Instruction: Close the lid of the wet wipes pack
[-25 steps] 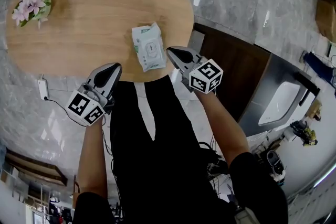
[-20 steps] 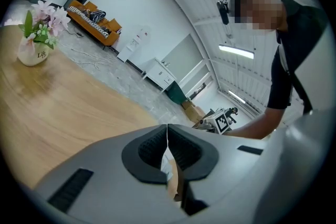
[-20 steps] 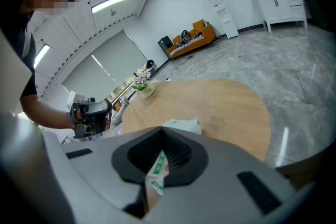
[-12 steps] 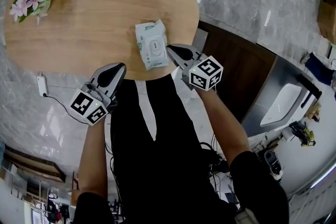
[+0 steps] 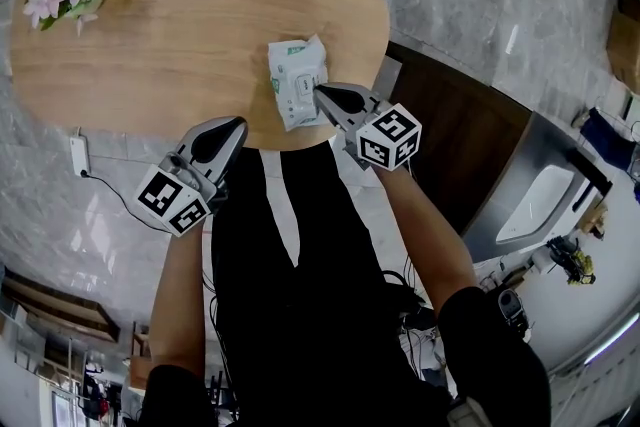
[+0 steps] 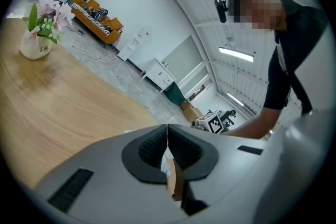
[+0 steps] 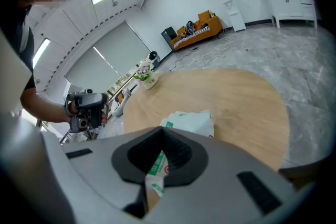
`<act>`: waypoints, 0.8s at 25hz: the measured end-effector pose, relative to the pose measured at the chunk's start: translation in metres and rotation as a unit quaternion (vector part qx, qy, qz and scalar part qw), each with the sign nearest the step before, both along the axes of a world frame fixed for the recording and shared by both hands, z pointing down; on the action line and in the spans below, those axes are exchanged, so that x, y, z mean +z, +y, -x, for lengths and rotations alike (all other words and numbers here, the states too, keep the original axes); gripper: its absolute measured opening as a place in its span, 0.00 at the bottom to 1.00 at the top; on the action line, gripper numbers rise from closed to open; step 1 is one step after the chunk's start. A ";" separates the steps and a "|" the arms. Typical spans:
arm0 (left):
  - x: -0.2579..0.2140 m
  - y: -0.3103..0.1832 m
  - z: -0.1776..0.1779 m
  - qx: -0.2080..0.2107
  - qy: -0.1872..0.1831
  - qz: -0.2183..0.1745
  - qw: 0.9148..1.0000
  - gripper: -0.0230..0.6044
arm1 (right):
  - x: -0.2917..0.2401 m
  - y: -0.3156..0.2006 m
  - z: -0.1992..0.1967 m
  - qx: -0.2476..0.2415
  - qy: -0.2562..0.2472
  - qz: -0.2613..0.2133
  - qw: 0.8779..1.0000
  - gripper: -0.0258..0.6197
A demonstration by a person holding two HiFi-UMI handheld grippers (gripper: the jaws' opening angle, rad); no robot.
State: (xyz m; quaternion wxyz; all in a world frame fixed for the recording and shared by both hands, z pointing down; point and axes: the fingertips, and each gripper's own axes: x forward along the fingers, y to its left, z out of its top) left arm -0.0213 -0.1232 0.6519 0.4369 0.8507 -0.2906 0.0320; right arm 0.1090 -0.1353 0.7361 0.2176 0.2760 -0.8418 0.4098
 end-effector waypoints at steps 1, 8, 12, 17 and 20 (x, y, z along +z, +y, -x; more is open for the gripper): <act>0.000 0.000 0.001 -0.001 0.000 0.000 1.000 0.06 | 0.001 0.001 0.002 -0.003 0.001 0.001 1.000 0.06; 0.001 0.003 0.004 -0.002 0.003 0.002 1.000 0.06 | 0.011 0.005 0.012 -0.015 0.007 0.011 1.000 0.06; 0.002 0.003 0.005 -0.002 0.004 0.002 1.000 0.06 | 0.016 0.006 0.015 -0.015 0.007 0.020 1.000 0.06; 0.004 0.003 0.009 0.000 0.003 0.003 1.000 0.06 | 0.025 0.009 0.020 -0.021 0.012 0.029 0.999 0.06; 0.005 0.004 0.010 0.000 0.002 0.004 1.000 0.06 | 0.028 0.009 0.021 -0.023 0.015 0.033 0.999 0.06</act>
